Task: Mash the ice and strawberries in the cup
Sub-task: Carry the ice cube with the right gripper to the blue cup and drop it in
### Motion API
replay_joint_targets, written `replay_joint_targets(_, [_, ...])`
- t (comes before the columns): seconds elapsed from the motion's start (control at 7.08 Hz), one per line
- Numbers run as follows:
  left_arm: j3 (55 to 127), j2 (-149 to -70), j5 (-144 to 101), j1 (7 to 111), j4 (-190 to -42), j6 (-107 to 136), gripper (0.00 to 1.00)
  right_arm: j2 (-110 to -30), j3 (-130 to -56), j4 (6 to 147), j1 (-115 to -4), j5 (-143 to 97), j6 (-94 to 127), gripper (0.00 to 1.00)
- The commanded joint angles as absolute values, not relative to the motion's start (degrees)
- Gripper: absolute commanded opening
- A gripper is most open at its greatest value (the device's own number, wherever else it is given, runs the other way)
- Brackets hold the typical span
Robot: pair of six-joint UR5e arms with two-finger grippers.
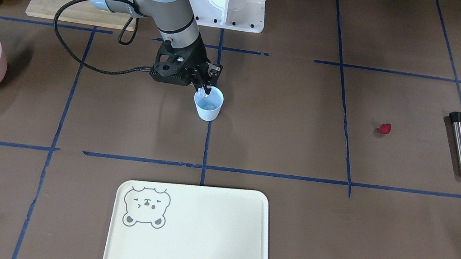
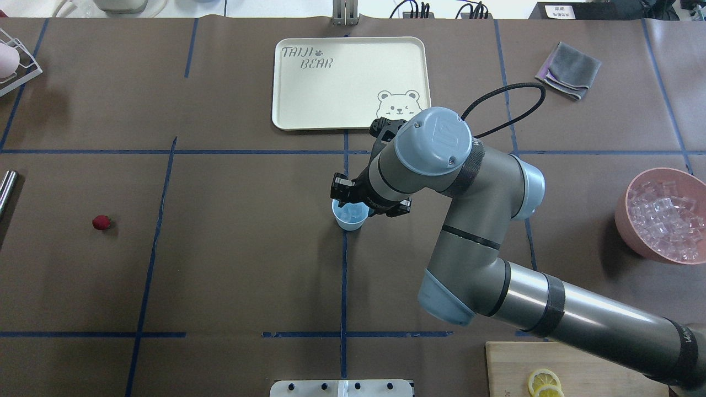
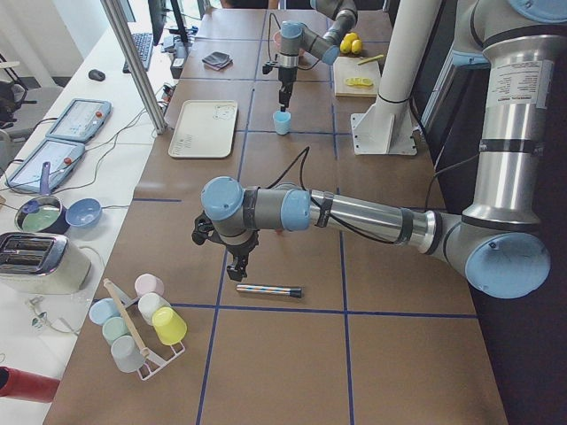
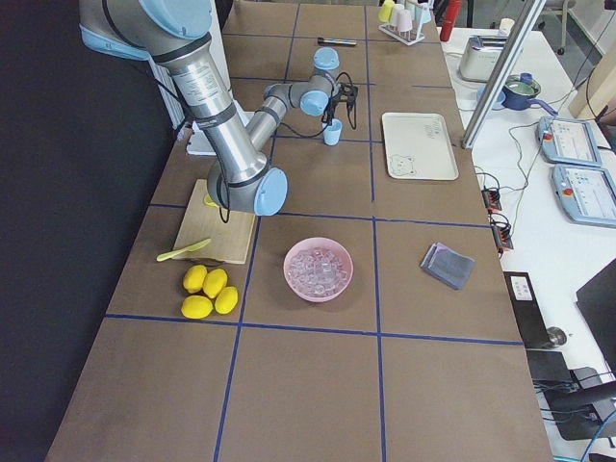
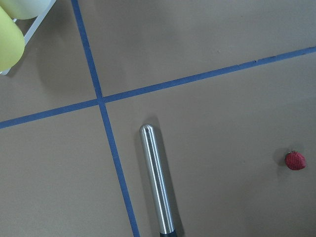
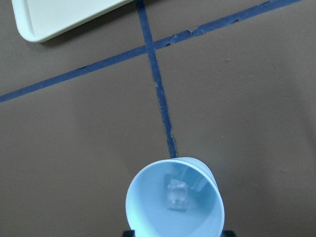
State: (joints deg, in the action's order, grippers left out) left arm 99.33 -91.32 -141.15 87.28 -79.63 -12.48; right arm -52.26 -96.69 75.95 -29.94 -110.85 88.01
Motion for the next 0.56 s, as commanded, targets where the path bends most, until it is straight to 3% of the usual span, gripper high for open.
replay_joint_targets(0.0, [99.2, -91.3, -141.2, 87.3, -79.6, -12.5, 1.00, -52.6, -97.8, 75.9, -30.4, -111.3, 88.0, 0.79])
replay_joint_targets(0.42, [99.1, -91.3, -141.2, 87.3, -79.6, -12.5, 1.00, -74.0, -113.0, 76.1, -39.3, -119.4, 78.2, 0.81])
